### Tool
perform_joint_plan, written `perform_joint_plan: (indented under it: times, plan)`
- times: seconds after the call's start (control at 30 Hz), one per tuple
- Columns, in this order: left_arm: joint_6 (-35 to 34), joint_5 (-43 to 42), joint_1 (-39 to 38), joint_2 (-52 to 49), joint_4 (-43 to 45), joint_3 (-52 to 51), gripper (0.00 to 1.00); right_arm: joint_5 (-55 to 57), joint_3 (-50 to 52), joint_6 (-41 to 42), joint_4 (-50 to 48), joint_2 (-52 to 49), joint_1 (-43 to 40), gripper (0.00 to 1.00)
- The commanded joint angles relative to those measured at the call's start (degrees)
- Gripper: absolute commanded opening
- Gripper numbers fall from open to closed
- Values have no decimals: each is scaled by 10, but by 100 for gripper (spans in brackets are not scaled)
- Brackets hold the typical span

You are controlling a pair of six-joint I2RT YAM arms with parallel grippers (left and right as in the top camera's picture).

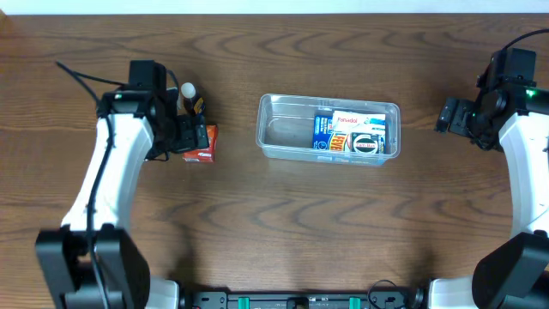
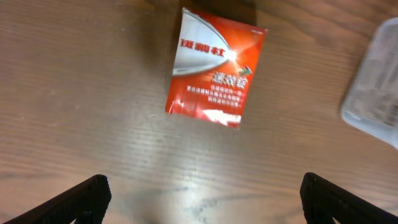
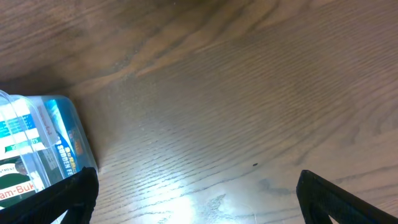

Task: Pack container
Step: 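Move the left gripper over the red medicine packet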

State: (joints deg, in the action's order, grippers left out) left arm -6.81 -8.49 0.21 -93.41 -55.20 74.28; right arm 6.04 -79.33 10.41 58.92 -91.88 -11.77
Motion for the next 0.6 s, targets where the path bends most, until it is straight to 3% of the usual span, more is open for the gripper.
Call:
perform_joint_plan:
  times: [0.0, 0.57]
  plan:
    - [5, 1, -1, -24, 7, 10, 98, 4, -2, -4, 0, -2, -3, 99]
    - [92, 2, -23, -58, 82, 7, 100, 4, -2, -4, 0, -2, -3, 99]
